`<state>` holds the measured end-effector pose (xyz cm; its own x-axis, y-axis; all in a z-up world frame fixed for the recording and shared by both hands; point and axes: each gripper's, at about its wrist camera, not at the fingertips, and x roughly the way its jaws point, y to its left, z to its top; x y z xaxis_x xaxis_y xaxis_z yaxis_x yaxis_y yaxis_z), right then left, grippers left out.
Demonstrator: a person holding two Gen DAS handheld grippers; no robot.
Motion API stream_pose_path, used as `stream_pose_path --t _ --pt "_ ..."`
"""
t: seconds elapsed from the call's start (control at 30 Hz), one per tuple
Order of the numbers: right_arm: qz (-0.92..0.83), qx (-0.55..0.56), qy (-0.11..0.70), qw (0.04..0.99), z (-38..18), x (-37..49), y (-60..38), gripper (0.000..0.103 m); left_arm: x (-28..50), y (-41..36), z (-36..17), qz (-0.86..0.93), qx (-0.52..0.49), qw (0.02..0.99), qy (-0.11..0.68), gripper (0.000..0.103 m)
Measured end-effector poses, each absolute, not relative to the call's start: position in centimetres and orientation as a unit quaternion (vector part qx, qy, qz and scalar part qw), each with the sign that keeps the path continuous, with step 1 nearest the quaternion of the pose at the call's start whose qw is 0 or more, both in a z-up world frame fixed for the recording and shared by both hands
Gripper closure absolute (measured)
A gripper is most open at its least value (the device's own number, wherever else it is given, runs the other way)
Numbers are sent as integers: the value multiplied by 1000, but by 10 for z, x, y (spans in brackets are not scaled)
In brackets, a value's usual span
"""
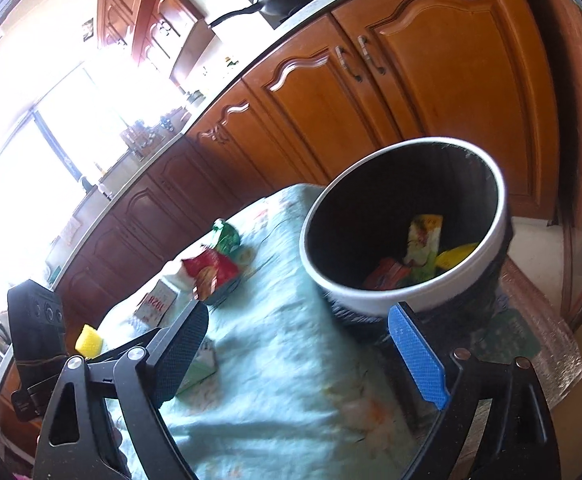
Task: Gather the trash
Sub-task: 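Move both tools back over the table, left tool toward the white foam net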
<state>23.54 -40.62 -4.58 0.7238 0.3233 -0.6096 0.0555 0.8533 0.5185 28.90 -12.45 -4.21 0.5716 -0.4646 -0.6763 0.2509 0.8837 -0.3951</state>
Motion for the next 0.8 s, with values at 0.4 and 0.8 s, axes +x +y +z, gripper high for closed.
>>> stream_pose_path --t 0.4,0.8 --pt "139 230 403 875 -58 232 -324 10 242 -35 -43 -138 -168 885 412 38" --pt "188 134 428 874 -65 237 -245 2 232 24 -40 -79 -187 892 404 38"
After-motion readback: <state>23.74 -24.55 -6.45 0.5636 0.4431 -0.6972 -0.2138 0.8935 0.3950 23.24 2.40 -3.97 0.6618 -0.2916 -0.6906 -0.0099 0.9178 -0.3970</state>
